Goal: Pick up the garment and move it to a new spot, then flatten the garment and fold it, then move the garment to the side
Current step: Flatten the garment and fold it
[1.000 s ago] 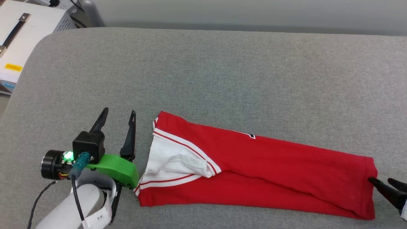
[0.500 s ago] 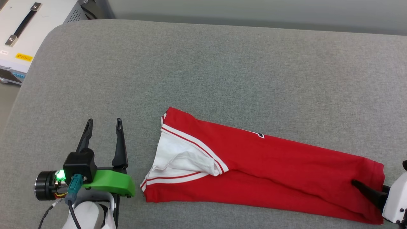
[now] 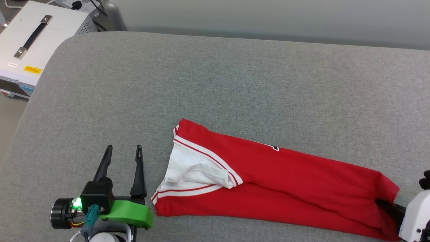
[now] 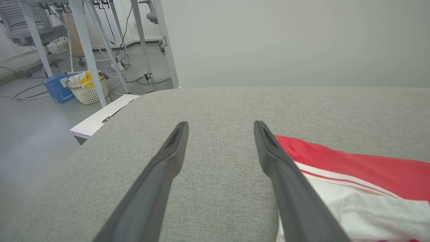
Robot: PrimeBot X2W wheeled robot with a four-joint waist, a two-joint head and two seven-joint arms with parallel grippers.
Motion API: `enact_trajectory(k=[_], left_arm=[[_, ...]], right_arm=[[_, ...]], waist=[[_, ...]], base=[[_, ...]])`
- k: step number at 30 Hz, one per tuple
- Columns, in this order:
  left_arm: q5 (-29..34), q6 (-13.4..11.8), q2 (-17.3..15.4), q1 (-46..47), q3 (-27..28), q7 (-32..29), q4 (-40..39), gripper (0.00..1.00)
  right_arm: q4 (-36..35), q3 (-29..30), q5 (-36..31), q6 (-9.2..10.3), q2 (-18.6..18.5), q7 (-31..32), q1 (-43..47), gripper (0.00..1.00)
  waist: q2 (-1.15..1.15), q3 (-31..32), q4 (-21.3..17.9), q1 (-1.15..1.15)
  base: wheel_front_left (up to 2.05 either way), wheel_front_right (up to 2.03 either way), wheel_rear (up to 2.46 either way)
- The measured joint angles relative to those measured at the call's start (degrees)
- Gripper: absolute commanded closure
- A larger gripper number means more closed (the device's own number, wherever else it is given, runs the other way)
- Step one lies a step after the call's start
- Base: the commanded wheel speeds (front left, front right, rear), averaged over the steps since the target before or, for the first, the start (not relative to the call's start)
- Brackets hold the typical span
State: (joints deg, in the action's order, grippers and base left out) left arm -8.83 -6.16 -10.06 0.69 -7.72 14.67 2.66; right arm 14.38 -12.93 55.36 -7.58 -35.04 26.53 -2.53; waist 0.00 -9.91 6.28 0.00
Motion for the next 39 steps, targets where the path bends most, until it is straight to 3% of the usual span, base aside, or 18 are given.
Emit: enact_trajectory(k=[4, 12, 18, 29, 39], left_arm=[[2.2, 1.5, 1.4, -0.4, 0.9, 0.0, -0.1, 0.0], [4.4, 3.8, 2.9, -1.4, 2.0, 0.0, 0.6, 0.0], [5.3, 4.6, 3.4, -1.9, 2.6, 0.0, 0.8, 0.0], [6.3, 5.7, 4.4, -2.0, 3.3, 0.0, 1.6, 0.0], [6.5, 6.2, 5.1, -1.8, 3.4, 0.0, 1.9, 0.0]], right_arm=[[1.5, 1.5, 0.4, -0.02, -1.3, -1.2, 0.0, 1.0], [5.2, 6.4, 0.2, -0.01, -7.6, -1.1, 0.1, 1.0], [0.0, 7.1, 0.3, 0.03, -10.2, 2.1, 1.8, 1.0], [-20.1, 6.8, 4.4, 0.03, -6.5, 8.6, 3.5, 1.0], [-22.3, -5.6, -1.7, 0.04, -0.2, 13.6, -7.6, 1.0]], waist=[[0.0, 0.9, -0.2, 0.0], [0.0, 2.5, -0.7, 0.0], [0.0, 3.2, -1.0, 0.0], [0.0, 3.0, -0.5, 0.0], [0.0, 1.4, -0.1, 0.0]], base=[[0.0, 0.0, 0.0], [0.0, 0.0, 0.0], [0.0, 0.0, 0.0], [0.0, 0.0, 0.0], [0.0, 0.0, 0.0]])
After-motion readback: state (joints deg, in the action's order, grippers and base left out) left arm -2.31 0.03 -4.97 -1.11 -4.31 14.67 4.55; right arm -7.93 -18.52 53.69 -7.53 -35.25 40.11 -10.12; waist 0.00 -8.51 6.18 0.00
